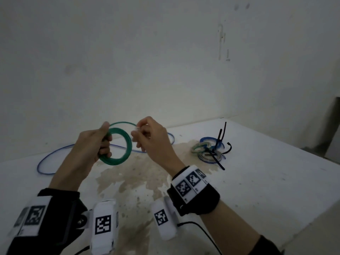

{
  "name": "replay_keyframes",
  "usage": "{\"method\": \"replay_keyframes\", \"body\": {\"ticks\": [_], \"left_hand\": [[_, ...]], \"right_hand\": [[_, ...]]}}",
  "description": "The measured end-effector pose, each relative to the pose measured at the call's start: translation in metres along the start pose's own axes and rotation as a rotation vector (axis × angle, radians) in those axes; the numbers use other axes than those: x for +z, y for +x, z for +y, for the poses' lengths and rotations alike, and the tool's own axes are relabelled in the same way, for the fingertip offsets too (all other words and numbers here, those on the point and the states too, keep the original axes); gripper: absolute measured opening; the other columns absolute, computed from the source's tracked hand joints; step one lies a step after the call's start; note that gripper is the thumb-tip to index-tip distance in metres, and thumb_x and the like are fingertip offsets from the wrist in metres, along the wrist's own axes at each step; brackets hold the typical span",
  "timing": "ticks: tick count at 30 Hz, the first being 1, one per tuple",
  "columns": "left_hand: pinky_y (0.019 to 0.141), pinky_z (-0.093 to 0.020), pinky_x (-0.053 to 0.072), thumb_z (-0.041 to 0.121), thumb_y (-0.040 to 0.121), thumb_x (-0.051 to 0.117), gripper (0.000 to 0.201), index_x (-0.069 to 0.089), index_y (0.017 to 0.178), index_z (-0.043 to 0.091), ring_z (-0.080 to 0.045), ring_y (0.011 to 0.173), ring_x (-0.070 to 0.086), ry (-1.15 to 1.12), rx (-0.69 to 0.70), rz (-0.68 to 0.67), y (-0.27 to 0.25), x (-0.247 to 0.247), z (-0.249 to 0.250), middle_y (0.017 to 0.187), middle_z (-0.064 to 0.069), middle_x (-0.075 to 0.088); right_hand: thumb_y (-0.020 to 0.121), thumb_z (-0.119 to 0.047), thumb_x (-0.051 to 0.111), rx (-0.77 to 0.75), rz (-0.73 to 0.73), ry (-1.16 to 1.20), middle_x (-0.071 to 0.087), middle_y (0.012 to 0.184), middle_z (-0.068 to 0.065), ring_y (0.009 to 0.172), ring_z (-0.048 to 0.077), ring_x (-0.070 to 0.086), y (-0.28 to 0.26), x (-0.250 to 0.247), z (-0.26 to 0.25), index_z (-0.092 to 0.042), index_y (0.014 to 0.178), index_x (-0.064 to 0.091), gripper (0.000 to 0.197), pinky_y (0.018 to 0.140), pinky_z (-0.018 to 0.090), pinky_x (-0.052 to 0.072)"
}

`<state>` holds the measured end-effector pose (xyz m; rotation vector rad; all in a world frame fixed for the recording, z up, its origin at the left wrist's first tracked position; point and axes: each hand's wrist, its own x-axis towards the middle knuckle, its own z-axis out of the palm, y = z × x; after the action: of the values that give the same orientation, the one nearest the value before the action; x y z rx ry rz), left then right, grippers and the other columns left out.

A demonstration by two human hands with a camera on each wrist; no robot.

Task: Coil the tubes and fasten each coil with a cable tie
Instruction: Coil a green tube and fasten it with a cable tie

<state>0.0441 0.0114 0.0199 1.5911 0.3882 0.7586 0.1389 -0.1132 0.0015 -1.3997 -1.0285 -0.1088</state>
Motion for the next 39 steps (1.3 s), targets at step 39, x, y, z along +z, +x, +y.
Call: {"method": "replay_keyframes", "body": {"ticks": [39], "left_hand": [[0.048, -0.028, 0.026, 0.017, 0.091, 0.046, 0.031, 0.045, 0.061, 0.014, -0.011, 0.035, 0.022, -0.179, -0.009, 0.27, 0.016, -0.003, -0.025, 0.036, 0.005, 0.027]], "right_hand": [[0.086, -0.006, 0.062, -0.136, -0.083, 0.02, 0.068, 0.074, 0.019, 0.053, 0.014, 0.059, 0.039, 0.056, 0.01, 0.005, 0.085, 0.06, 0.011, 0.055, 0.027, 0.053]]}}
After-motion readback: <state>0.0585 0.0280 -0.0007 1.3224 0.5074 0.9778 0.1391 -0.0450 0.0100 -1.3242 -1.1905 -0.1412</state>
